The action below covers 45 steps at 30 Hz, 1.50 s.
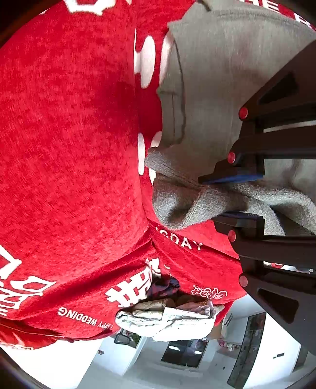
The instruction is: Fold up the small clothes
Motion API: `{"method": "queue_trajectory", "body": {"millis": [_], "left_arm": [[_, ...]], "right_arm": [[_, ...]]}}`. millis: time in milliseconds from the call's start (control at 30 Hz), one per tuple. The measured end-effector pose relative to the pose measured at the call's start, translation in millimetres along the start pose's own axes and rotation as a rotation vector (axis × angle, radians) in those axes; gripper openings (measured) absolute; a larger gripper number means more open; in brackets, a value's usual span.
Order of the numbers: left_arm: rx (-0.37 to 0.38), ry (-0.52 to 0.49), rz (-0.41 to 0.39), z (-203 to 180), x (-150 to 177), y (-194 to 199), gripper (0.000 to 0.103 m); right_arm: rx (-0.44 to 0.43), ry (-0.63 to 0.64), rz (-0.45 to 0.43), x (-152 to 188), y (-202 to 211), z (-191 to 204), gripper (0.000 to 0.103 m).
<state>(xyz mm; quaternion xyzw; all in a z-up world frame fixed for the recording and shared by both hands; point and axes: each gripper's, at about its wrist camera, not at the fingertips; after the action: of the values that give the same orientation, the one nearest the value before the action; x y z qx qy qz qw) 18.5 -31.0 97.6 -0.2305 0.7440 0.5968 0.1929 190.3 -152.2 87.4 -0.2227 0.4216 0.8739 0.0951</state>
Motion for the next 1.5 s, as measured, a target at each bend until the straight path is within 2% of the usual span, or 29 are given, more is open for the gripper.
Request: {"method": "queue_trajectory", "body": {"millis": [467,867,1167,1500], "left_arm": [[0.032,-0.074,0.046,-52,16,-8,0.015],[0.018,-0.162,0.032,-91,27,-9,0.015],[0.025,-0.19,0.065,-116,34,-23,0.015],[0.025,-0.216,0.069,-137,38,-27,0.015]], "right_arm": [[-0.005,-0.035,-0.025,13,36,-43,0.021],[-0.065,-0.095,-0.061,22,51,-80,0.022],[-0.064,-0.115,-0.067,28,64,-105,0.022],[-0.049,-0.074,-0.048,26,81,-117,0.022]]}}
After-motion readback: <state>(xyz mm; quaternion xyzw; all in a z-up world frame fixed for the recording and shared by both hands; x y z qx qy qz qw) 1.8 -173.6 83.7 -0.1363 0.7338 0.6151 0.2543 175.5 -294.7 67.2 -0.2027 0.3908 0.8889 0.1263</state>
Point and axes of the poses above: each gripper's, at about its wrist camera, not at the fingertips, and y roughly against the way its jaws point, z to its left, x to its underside, and after that the axes turned 11 degrees about y, right-handed
